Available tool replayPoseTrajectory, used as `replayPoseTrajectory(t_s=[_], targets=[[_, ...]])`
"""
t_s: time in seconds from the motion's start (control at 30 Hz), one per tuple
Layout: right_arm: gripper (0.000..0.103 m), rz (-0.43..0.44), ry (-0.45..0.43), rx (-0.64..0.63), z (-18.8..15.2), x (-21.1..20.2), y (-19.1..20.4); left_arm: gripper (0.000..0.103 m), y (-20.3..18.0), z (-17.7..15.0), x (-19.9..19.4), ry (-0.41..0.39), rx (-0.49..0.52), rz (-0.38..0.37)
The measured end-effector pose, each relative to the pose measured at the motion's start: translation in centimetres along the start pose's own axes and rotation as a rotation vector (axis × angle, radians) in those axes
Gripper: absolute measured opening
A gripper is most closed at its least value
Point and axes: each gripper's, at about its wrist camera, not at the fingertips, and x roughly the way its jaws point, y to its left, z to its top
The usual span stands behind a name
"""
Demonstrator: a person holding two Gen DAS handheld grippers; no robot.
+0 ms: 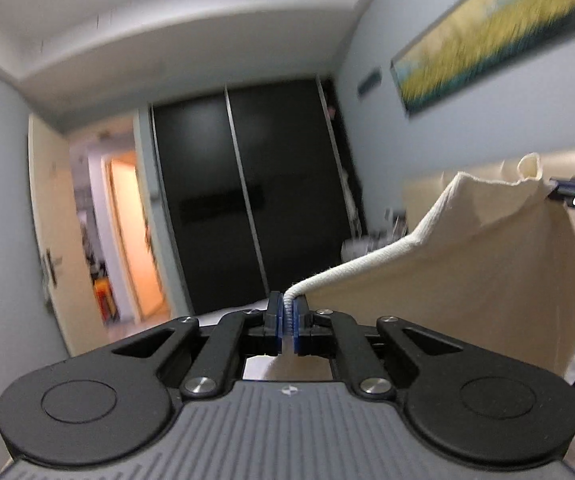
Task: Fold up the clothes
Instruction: 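Lift the sweater by its hem with both grippers and shake it out, then lower the sweater flat onto the bed with both grippers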
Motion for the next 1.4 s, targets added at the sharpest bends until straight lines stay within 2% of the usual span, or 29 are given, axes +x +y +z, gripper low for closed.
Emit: replayPoseTrajectory(t_s=[0.17, 0.3, 0.43, 0.53, 0.67, 0.73, 0.83, 1.0, 1.17, 1.3, 1.4], targets=[[0.005, -0.083, -0.082, 0.055, 2.4, -6.6, -2.9, 0.003, -0.1, 2.5, -5.7, -0.162, -0.005, 0.023], [0.005, -0.133, -0.144, 0.081, 3.8, -10.2, -3.8, 0.003, 0.2, 4.2, -8.5, -0.211, -0.010, 0.025], [0.006, -0.168, -0.200, 0.149, 5.5, -12.1, -5.0, 0.003, 0.9, 5.4, -8.6, -0.213, -0.014, 0.030], [0.006, -0.170, -0.224, 0.156, 6.1, -13.5, -5.2, 0.003, 1.3, 5.2, -7.2, -0.167, -0.004, 0.032], [0.006, -0.102, -0.159, 0.157, 5.6, -12.1, -3.7, 0.003, 1.4, 1.1, -1.5, 0.015, -0.009, -0.008], [0.006, -0.044, -0.095, 0.174, 4.2, -10.1, -2.4, 0.003, 1.5, -1.0, 1.3, 0.106, -0.012, -0.028], [0.006, 0.060, 0.031, 0.193, 0.7, -5.6, 2.0, 0.003, 1.4, -4.2, 5.7, 0.242, -0.009, -0.056], [0.006, 0.188, 0.237, 0.181, -5.6, 1.4, 9.0, 0.003, -0.4, -11.1, 15.1, 0.416, 0.065, -0.075], [0.006, 0.297, 0.438, 0.204, -11.7, 12.5, 13.2, 0.003, -1.2, -16.6, 24.7, 0.551, 0.095, -0.080], [0.006, 0.345, 0.550, 0.222, -14.8, 20.7, 16.7, 0.003, -0.9, -21.1, 30.7, 0.675, 0.078, -0.079], [0.006, 0.396, 0.618, 0.238, -17.0, 26.6, 19.5, 0.003, -0.9, -24.9, 33.8, 0.757, 0.080, -0.086]])
